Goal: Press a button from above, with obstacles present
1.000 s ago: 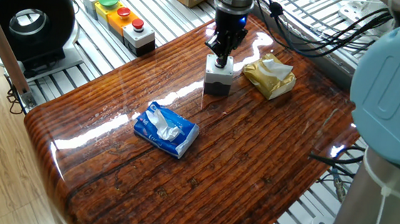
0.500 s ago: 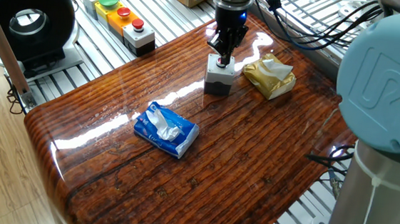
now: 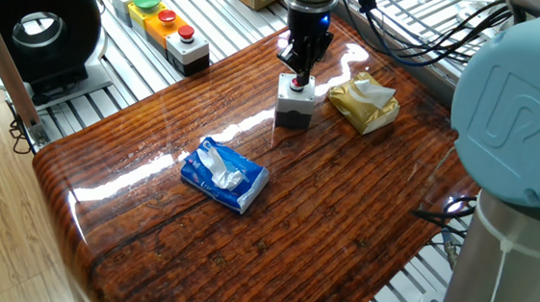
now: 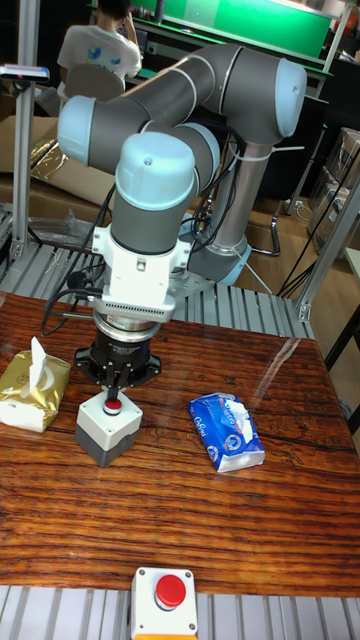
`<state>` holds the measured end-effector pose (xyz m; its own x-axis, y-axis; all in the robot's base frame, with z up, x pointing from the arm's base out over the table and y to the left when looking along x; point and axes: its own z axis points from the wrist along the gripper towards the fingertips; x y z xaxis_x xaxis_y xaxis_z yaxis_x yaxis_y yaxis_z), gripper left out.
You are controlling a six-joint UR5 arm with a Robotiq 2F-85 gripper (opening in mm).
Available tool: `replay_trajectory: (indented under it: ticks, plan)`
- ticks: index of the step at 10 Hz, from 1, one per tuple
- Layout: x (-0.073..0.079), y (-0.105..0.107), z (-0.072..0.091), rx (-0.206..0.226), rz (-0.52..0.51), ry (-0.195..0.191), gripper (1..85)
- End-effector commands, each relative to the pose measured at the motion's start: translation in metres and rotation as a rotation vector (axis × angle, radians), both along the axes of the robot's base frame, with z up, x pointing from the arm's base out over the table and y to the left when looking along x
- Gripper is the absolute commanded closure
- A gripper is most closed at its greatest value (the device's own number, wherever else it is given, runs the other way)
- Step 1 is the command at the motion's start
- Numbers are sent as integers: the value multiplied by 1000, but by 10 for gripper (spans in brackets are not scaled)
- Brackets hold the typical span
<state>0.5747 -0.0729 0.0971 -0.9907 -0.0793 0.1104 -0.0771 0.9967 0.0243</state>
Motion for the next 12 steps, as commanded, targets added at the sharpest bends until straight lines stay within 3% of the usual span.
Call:
replay_trajectory:
  ticks: [1,12]
  plan:
    - [1,4,1,13,-10,-1,843]
    - [-1,6,1,-5,-22,33,843]
